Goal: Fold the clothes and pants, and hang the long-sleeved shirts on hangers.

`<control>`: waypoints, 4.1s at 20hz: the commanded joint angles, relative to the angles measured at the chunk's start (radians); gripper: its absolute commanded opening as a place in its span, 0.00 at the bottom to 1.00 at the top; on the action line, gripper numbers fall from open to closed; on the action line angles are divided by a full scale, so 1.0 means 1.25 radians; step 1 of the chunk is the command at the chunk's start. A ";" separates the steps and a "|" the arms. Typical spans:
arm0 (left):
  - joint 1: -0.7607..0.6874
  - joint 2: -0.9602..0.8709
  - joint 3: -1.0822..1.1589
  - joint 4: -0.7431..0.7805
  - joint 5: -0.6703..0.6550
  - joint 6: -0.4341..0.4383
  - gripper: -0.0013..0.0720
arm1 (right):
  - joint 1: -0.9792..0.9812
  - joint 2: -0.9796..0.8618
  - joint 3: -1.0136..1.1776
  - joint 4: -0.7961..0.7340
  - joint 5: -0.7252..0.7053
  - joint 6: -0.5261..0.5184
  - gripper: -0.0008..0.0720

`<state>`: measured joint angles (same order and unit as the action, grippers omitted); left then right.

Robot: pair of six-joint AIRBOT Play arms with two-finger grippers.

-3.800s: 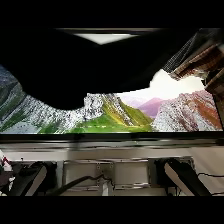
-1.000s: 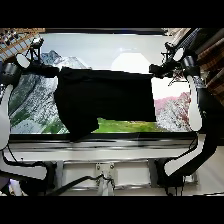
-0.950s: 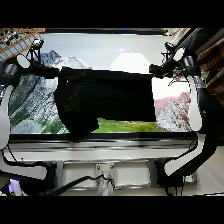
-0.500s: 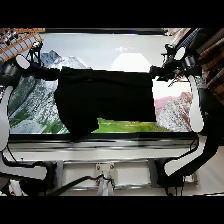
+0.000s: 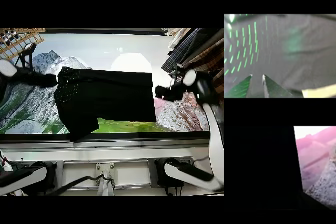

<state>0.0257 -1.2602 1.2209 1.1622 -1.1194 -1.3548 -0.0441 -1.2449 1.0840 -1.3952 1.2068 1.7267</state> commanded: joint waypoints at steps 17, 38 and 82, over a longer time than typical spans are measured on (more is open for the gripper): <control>0.002 0.253 -0.356 -0.009 0.067 -0.005 0.33 | -0.060 0.259 -0.461 0.012 -0.246 0.350 0.57; 0.002 0.248 -0.359 0.045 0.092 -0.011 0.58 | -0.059 0.114 -0.460 0.131 -0.367 0.222 0.06; 0.026 0.159 -0.407 0.055 0.096 -0.077 0.03 | -0.059 0.275 -0.456 0.138 -0.267 0.099 0.04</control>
<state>0.0570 -1.1473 0.7109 1.1782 -0.9482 -1.4517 -0.1173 -0.9730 0.5133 -1.1931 0.8024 1.8816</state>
